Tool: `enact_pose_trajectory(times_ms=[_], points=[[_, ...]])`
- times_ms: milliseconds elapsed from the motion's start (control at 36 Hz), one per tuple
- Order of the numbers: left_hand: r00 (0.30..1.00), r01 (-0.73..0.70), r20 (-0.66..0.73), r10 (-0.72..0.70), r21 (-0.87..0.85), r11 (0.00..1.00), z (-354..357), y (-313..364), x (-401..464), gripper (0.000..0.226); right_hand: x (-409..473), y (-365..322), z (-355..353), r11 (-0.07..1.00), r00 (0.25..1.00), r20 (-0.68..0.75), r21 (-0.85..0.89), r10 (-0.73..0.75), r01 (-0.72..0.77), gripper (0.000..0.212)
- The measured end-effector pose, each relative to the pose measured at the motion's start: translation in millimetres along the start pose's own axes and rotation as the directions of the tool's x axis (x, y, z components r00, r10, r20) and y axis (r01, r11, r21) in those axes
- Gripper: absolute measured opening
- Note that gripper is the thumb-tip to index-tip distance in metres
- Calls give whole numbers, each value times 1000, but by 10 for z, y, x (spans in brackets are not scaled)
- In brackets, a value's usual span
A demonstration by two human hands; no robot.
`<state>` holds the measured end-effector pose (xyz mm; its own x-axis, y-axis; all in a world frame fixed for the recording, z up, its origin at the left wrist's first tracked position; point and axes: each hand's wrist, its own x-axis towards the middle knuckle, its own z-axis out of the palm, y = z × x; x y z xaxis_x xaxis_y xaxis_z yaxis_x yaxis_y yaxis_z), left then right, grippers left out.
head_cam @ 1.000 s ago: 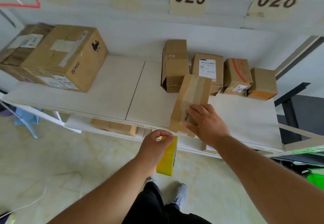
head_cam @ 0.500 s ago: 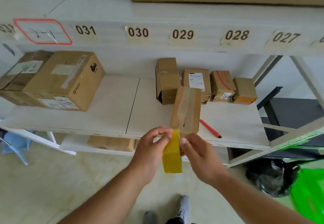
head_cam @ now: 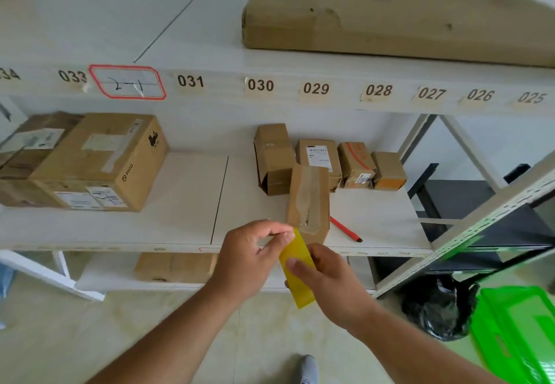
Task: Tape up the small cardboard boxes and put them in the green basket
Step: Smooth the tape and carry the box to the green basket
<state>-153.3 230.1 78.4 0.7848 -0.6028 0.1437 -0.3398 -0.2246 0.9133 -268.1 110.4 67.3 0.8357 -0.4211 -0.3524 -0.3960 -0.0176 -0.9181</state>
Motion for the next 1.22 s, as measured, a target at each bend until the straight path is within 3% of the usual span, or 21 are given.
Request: enact_pose_trajectory(times_ms=[83, 194, 278, 417, 472, 528, 639, 750, 806, 889, 1028, 1222], points=[[998, -62, -29, 60, -90, 994, -34, 87, -63, 10, -113, -54, 65, 997, 999, -25, 59, 44, -42, 40], [984, 173, 24, -176, -372, 912, -140, 167, -86, 8, -249, -73, 170, 998, 998, -67, 54, -9, 12, 42], [961, 273, 93, -260, -454, 848, -230, 149, -146, 8, -346, -168, 207, 994, 999, -12, 102, -31, 32, 40], [968, 250, 141, -208, -433, 866, -346, 128, -265, 11, -486, -243, 270, 994, 1000, 7, 110, 22, -23, 31], [978, 193, 147, -145, -408, 892, -393, 122, -322, 11, -533, -217, 319, 993, 999, -12, 106, 45, -44, 27], [987, 127, 140, -77, -395, 910, -425, 131, -382, 12, -577, -235, 335, 993, 998, -5, 96, 68, -67, 36], [993, 52, 114, -15, -326, 944, -468, 146, -425, 11, -619, -279, 319, 995, 997, 35, 75, 67, -69, 27], [997, 72, 32, -65, -273, 959, -486, 94, -380, 10, -626, -301, 311, 997, 1000, -10, 72, 19, -18, 29], [992, 123, 21, -123, -338, 933, -494, 103, -379, 12, -641, -327, 304, 996, 1000, -5, 86, 9, -9, 31], [971, 230, 55, -231, -449, 863, -516, 161, -371, 17, -661, -316, 302, 999, 1000, 0, 54, 3, -3, 33], [951, 310, 122, -286, -411, 857, -513, 141, -374, 18, -698, -255, 299, 996, 1000, 6, 86, 9, -10, 29], [964, 251, -15, -265, -270, 929, -554, 68, -413, 16, -700, -219, 279, 995, 1000, 3, 95, 4, -5, 30]])
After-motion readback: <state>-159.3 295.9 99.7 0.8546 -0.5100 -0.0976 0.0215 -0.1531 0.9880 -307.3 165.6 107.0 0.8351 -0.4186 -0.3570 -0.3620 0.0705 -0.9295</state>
